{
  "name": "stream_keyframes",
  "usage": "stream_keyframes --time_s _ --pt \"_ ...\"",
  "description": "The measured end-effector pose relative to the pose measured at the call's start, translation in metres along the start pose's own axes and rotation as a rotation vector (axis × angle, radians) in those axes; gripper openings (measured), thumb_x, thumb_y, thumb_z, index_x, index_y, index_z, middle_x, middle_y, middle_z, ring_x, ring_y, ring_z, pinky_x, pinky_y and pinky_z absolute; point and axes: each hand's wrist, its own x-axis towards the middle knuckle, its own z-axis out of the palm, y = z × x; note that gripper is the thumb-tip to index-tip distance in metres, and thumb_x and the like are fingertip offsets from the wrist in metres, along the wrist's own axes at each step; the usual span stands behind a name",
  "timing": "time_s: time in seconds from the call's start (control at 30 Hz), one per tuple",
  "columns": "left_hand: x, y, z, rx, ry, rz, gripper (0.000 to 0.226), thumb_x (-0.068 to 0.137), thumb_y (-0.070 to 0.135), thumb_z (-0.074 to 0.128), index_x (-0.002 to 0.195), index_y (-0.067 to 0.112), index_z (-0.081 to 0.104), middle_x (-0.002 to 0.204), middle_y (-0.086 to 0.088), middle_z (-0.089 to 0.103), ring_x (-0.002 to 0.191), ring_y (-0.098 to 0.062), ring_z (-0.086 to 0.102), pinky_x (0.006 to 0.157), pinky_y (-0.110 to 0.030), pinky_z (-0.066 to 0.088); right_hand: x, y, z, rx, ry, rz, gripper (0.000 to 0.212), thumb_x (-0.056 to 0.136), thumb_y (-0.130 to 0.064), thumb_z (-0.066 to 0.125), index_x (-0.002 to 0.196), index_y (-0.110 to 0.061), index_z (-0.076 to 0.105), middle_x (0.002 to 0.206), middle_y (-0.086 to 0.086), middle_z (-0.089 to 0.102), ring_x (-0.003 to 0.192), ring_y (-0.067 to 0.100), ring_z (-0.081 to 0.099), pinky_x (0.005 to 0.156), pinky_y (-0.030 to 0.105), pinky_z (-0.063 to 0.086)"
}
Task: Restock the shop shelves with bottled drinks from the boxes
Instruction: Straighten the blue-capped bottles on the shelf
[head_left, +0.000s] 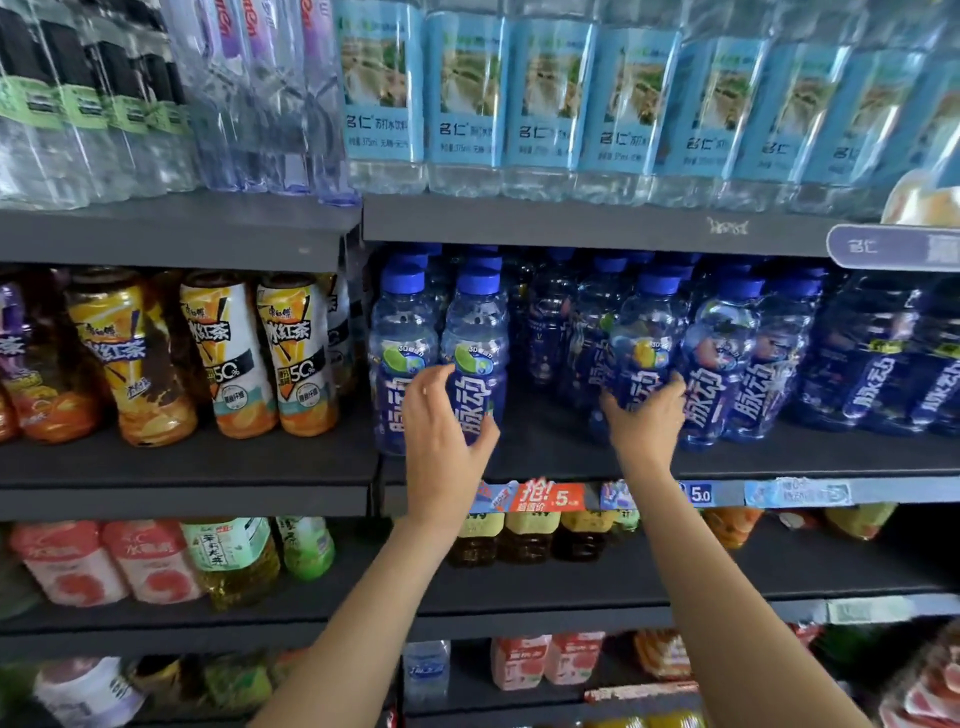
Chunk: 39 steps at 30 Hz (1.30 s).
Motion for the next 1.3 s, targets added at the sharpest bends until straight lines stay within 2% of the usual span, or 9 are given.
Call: stream_keyframes --time_s 0.07,0.13,0.3,0.53,0.67,0.87,1.07,1.2,1.3 --pt "-0.003 0.01 0.013 0.004 0.011 -0.089 0.06 0.08 0.017 0.069 0.129 0.0 0.039 0.128 -0.016 0.043 0.121 -0.025 0.039 0.104 -0.028 0.03 0.013 0.011 0.0 -0.025 -0.14 0.056 0.078 0.077 -0.021 0.075 0.134 0.002 0.028 0.131 0.023 0.047 0.12 0.039 0.046 0.098 0.05 0.041" --pt "-0.006 0.016 0.021 0.011 0.034 -0.142 0.063 0.082 0.017 0.068 0.133 0.001 0.035 0.131 -0.016 0.041 0.124 -0.026 0.038 0.105 -0.032 0.034 0.017 0.015 -0.002 -0.041 -0.166 0.059 0.07 0.073 -0.026 0.078 0.122 0.0 0.036 0.122 0.021 0.055 0.111 0.038 0.053 0.089 0.048 0.046" --pt "-0.005 0.017 0.034 0.056 0.11 -0.166 0.059 0.082 0.01 0.067 0.132 0.002 0.035 0.127 -0.018 0.043 0.12 -0.032 0.043 0.097 -0.047 0.043 0.002 0.013 0.018 -0.048 -0.294 -0.148 0.063 0.07 -0.034 0.08 0.11 -0.005 0.041 0.112 0.016 0.061 0.102 0.033 0.06 0.08 0.04 0.049" --pt "-0.006 0.018 0.04 0.072 0.105 -0.243 0.061 0.084 0.016 0.066 0.135 0.009 0.033 0.133 -0.011 0.038 0.123 -0.028 0.041 0.1 -0.045 0.041 0.016 -0.016 0.066 -0.021 -0.432 -0.15 0.073 0.077 -0.03 0.075 0.131 0.0 0.035 0.132 0.019 0.047 0.12 0.032 0.049 0.093 0.038 0.043" --pt "-0.007 0.018 0.04 0.098 0.107 -0.254 0.062 0.085 0.018 0.065 0.136 0.011 0.032 0.134 -0.01 0.038 0.123 -0.027 0.041 0.102 -0.043 0.04 0.014 -0.007 0.07 -0.069 -0.393 -0.192 0.075 0.08 -0.031 0.072 0.136 -0.001 0.031 0.138 0.017 0.033 0.122 0.035 0.044 0.092 0.038 0.042" --pt "-0.01 0.017 0.04 0.102 0.101 -0.249 0.062 0.085 0.019 0.064 0.137 0.01 0.031 0.134 -0.01 0.037 0.121 -0.027 0.041 0.101 -0.042 0.04 0.011 -0.012 0.08 -0.21 -0.231 -0.151 0.072 0.077 -0.039 0.072 0.125 -0.003 0.033 0.135 0.018 0.035 0.123 0.035 0.039 0.094 0.045 0.041" --pt "-0.008 0.013 0.038 0.073 0.091 -0.211 0.062 0.086 0.02 0.064 0.137 0.009 0.031 0.133 -0.013 0.036 0.12 -0.03 0.042 0.099 -0.044 0.041 0.006 -0.018 0.083 -0.189 -0.191 -0.084 0.072 0.076 -0.042 0.072 0.124 -0.005 0.033 0.133 0.017 0.036 0.123 0.034 0.037 0.095 0.045 0.037" --pt "-0.011 0.01 0.04 0.069 0.131 -0.171 0.06 0.084 0.023 0.062 0.134 0.02 0.028 0.129 -0.016 0.039 0.119 -0.032 0.043 0.098 -0.046 0.044 0.019 -0.004 0.057 -0.015 -0.019 -0.183 0.063 0.08 -0.036 0.07 0.122 -0.001 0.039 0.127 0.018 0.038 0.116 0.036 0.04 0.09 0.044 0.038" --pt "-0.012 0.008 0.042 0.056 0.15 -0.148 0.058 0.084 0.024 0.06 0.132 0.024 0.027 0.128 -0.017 0.04 0.12 -0.033 0.042 0.099 -0.042 0.043 0.035 0.002 0.046 -0.103 0.001 -0.144 0.065 0.085 -0.028 0.066 0.133 0.001 0.033 0.135 0.021 0.032 0.122 0.038 0.037 0.096 0.043 0.036"
